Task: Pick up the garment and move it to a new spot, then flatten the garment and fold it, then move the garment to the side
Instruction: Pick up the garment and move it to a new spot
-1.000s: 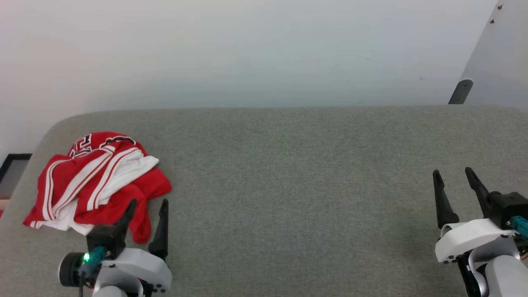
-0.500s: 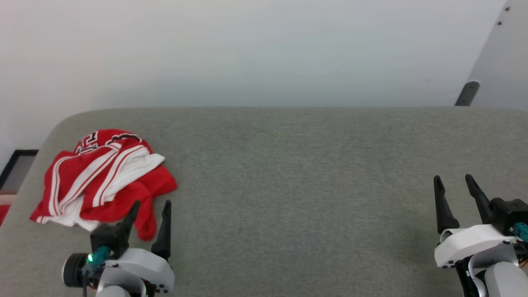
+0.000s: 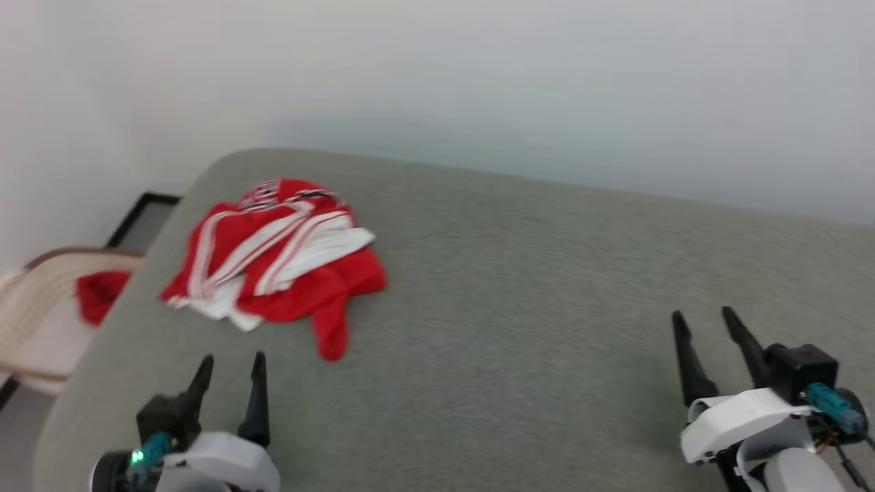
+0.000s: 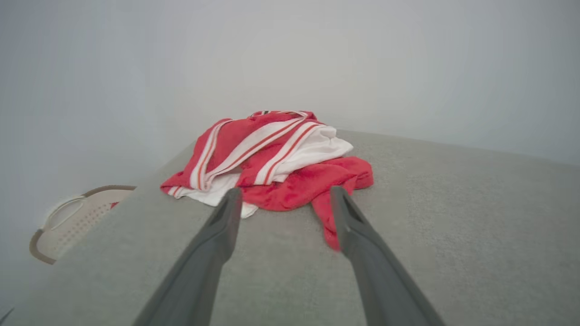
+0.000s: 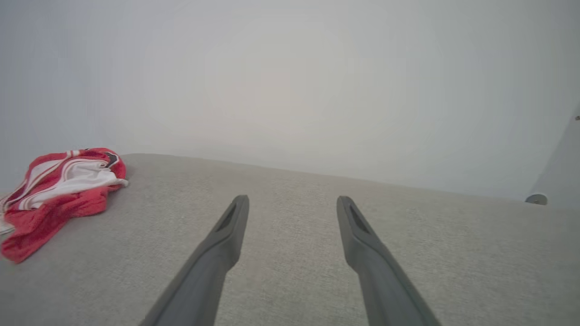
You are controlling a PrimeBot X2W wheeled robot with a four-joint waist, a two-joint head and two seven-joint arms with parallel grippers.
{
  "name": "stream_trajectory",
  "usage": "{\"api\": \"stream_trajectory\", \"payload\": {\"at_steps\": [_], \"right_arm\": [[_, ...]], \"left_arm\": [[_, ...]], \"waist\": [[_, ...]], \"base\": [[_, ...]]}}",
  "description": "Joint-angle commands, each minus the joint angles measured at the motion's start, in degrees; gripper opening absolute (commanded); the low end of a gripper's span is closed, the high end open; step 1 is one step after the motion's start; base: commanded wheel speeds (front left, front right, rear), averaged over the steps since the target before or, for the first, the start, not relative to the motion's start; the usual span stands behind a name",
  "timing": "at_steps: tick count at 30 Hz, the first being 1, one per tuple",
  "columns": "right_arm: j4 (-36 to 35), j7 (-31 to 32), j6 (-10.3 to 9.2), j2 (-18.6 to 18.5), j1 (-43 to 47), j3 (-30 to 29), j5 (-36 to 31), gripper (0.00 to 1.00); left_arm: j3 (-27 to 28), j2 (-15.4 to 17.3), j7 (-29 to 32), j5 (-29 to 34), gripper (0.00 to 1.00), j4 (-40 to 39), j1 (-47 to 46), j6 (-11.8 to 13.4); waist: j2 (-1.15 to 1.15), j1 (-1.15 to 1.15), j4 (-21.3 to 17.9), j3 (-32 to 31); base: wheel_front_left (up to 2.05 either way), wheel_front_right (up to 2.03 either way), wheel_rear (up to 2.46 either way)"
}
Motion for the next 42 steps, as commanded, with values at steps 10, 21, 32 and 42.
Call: {"api": "stream_trajectory", "payload": {"at_steps": [10, 21, 32, 42], "right_arm": [[0.64, -0.29, 0.04, 1.88, -0.65, 3.98, 0.84, 1.00], [4.72, -0.29, 0.03, 2.86, -8.08, 13.68, 3.53, 1.00], [4.93, -0.29, 0.03, 2.43, -9.04, 14.41, 5.13, 1.00], [0.68, -0.28, 0.03, 2.82, -9.38, 16.39, 1.31, 1.00]], "left_arm": [[1.83, -1.30, -0.04, 0.66, 1.00, -3.76, 4.40, 1.19], [7.80, -3.83, -0.04, -1.66, 1.00, -12.17, 10.19, 3.85], [5.83, -4.04, -0.04, -0.40, 1.00, -13.23, 8.47, 1.60], [-1.49, 3.64, 0.42, 0.99, 1.00, -0.37, -14.24, -1.55]], "waist": [[0.00, 0.00, 17.05, -0.33], [0.00, 0.00, 19.15, 2.55], [0.00, 0.00, 18.57, 3.90], [0.00, 0.00, 5.93, 12.92]], "base": [[0.00, 0.00, 0.00], [0.00, 0.00, 0.00], [0.00, 0.00, 0.00], [0.00, 0.00, 0.00]]}}
